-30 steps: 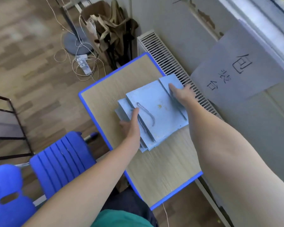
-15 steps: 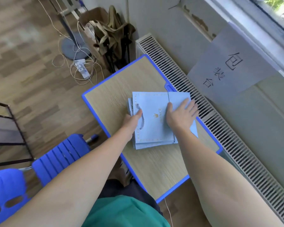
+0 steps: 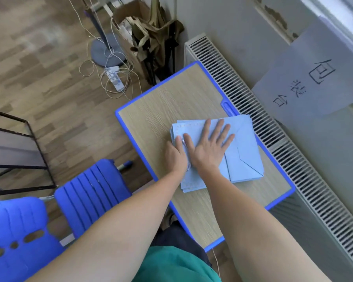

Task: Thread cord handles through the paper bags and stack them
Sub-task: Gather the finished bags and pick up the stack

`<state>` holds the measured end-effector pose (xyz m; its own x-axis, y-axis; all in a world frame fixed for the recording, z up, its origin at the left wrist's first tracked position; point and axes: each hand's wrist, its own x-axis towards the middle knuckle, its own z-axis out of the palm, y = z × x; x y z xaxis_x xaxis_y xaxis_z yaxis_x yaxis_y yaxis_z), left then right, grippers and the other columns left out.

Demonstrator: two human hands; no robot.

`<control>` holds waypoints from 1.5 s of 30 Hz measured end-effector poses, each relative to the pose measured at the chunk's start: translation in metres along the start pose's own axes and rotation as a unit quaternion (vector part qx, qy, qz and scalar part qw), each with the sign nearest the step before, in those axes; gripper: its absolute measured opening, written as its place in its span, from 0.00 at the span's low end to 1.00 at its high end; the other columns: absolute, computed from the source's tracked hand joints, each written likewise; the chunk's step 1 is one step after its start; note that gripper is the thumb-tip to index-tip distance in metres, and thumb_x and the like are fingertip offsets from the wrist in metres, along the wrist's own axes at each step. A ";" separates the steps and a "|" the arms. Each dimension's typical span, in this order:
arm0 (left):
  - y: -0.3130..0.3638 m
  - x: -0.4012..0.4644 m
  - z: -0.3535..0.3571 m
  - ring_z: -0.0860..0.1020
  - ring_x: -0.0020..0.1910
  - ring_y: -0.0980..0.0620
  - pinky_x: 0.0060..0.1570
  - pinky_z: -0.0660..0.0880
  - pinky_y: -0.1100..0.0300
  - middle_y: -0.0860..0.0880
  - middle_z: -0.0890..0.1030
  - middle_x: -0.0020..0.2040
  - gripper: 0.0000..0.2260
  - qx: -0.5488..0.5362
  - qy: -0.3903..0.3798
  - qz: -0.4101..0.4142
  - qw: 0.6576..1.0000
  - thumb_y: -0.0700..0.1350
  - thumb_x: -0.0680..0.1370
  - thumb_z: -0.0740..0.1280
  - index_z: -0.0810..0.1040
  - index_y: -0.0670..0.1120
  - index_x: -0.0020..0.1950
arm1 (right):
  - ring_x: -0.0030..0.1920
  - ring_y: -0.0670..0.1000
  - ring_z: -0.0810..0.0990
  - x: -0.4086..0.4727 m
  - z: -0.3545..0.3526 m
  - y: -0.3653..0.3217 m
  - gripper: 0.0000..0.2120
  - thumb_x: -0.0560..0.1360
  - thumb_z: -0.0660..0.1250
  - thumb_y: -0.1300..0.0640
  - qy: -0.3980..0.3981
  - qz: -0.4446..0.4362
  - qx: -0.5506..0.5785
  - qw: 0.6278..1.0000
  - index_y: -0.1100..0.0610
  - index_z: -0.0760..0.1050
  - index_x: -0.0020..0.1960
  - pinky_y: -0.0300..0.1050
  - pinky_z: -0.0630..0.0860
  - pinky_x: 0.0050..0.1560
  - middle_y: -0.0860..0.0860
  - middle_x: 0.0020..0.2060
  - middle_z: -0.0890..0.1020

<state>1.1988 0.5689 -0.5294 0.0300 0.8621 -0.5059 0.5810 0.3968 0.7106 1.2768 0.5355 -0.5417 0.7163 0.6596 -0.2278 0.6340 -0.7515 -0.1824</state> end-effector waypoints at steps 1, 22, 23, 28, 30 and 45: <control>-0.003 0.001 0.002 0.78 0.50 0.42 0.44 0.66 0.57 0.41 0.81 0.51 0.21 0.016 0.009 0.018 1.000 0.55 0.85 0.53 0.73 0.39 0.54 | 0.80 0.64 0.39 0.000 0.002 0.000 0.45 0.76 0.43 0.25 0.003 0.001 0.003 1.000 0.54 0.47 0.82 0.68 0.36 0.76 0.63 0.80 0.44; 0.053 0.014 -0.014 0.52 0.78 0.39 0.77 0.43 0.45 0.38 0.53 0.80 0.38 0.460 -0.019 0.357 0.812 0.42 0.73 0.65 0.53 0.45 0.81 | 0.81 0.60 0.40 -0.006 -0.037 0.020 0.27 0.86 0.47 0.47 -0.031 -0.022 0.061 0.997 0.57 0.50 0.81 0.60 0.36 0.78 0.59 0.81 0.45; 0.069 0.018 -0.014 0.50 0.79 0.41 0.78 0.41 0.45 0.39 0.54 0.80 0.37 0.501 -0.062 0.372 0.779 0.44 0.74 0.64 0.53 0.46 0.81 | 0.81 0.60 0.43 -0.011 -0.042 0.022 0.27 0.85 0.48 0.46 -0.028 0.008 0.057 0.998 0.57 0.51 0.81 0.61 0.38 0.78 0.59 0.81 0.47; 0.102 0.036 0.006 0.71 0.68 0.40 0.69 0.64 0.45 0.40 0.73 0.69 0.28 0.548 -0.213 0.279 0.759 0.61 0.81 0.54 0.65 0.43 0.74 | 0.78 0.65 0.53 -0.044 -0.069 0.039 0.51 0.76 0.57 0.29 -0.085 0.402 0.139 0.901 0.65 0.44 0.80 0.65 0.54 0.75 0.61 0.80 0.52; 0.100 0.049 0.015 0.72 0.68 0.39 0.66 0.68 0.44 0.40 0.72 0.70 0.38 0.547 -0.257 0.237 0.761 0.70 0.77 0.54 0.64 0.42 0.74 | 0.74 0.63 0.62 -0.056 -0.066 0.049 0.57 0.71 0.62 0.25 -0.092 0.510 0.257 0.816 0.66 0.46 0.79 0.60 0.63 0.70 0.61 0.76 0.59; 0.120 0.079 0.002 0.82 0.56 0.39 0.61 0.76 0.42 0.41 0.84 0.56 0.29 0.359 -0.558 -0.069 0.745 0.61 0.70 0.76 0.79 0.44 0.63 | 0.49 0.55 0.84 -0.066 -0.014 0.042 0.38 0.52 0.85 0.44 0.084 0.549 0.671 0.490 0.56 0.77 0.55 0.57 0.80 0.57 0.51 0.51 0.84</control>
<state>1.2730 0.6839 -0.4849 0.3542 -0.1304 -0.9260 0.9146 -0.1580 0.3721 1.2603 0.4601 -0.5208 0.4964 -0.2468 -0.8323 -0.8438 0.0883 -0.5294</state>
